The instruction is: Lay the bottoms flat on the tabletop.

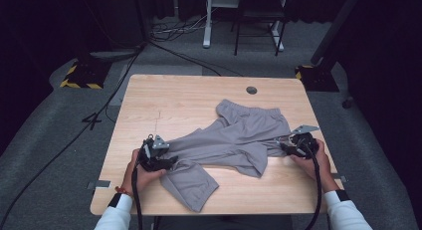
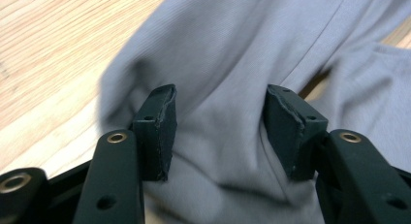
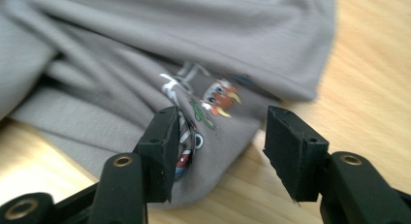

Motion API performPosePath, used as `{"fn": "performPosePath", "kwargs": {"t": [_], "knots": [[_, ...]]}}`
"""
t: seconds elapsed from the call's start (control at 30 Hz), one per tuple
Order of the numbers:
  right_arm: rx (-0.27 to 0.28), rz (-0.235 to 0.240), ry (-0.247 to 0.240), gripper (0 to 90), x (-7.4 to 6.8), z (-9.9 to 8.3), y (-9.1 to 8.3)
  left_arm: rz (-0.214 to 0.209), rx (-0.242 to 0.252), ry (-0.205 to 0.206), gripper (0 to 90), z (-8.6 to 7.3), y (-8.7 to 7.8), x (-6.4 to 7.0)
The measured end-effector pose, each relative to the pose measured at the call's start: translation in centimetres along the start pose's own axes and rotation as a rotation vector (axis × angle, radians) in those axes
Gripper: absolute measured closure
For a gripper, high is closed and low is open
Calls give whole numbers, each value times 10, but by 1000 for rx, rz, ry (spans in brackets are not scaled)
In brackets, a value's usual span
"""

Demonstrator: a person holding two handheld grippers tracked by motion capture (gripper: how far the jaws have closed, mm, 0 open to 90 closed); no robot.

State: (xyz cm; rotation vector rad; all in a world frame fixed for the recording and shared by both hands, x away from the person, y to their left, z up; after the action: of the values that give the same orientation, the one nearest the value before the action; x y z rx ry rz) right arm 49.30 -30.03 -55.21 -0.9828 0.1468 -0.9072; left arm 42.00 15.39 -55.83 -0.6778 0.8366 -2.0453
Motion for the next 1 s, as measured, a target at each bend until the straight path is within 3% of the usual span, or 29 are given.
{"fn": "performPosePath", "kwargs": {"t": [0.13,0.2,0.3,0.33,0.4,0.5,0.53,0.57,0.6,0.63,0.67,0.7,0.73,0.77,0.83,0.9,1.0], "knots": [[-11,-21,19,456,7,-4,-1,34,-6,5,470,-5,-6,-10],[-19,-47,27,449,14,-8,-1,11,0,-26,467,-6,-7,-12],[-23,-50,42,437,16,-9,-2,13,-1,-21,463,-8,-9,-12],[-26,-60,43,434,16,-9,-2,9,1,-37,458,-10,-10,-10],[-18,-61,23,424,12,-8,-4,8,14,-35,440,-12,-14,-8],[131,135,-86,457,-31,5,-28,-46,48,-17,433,-17,-24,8],[163,170,-118,458,-43,7,-37,-63,53,-15,433,-19,-25,15],[188,194,-147,460,-54,9,-46,-63,53,-15,434,-19,-25,15],[188,194,-147,460,-54,9,-46,-68,55,8,434,-19,-26,21],[234,300,-185,461,-78,12,-60,-93,52,37,434,-20,-25,35],[232,335,-200,451,-89,12,-63,-98,44,65,434,-20,-24,41],[218,355,-221,442,-98,10,-63,-110,46,73,432,-19,-23,48],[218,355,-221,442,-98,10,-63,-110,46,73,428,-19,-23,48],[180,350,-270,424,-111,6,-58,-125,43,85,424,-19,-21,54],[161,349,-283,415,-114,3,-55,-138,30,102,417,-19,-15,64],[174,365,-264,417,-119,2,-49,-140,1,114,364,-22,-5,72],[166,369,-267,419,-123,2,-40,-137,3,107,314,-22,-1,72]]}}
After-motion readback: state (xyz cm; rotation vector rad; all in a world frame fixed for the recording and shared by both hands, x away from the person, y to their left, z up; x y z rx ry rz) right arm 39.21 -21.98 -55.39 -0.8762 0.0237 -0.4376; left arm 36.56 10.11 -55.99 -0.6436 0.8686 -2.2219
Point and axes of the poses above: each handheld gripper's, and its own axes: y roughly forward along the jaws, z roughly out of its top, x roughly to its right, the point moved 9 cm from there along y, roughly forward along the jaws, and after that the axes turned 12 degrees about -y, right-handed, at the moved point
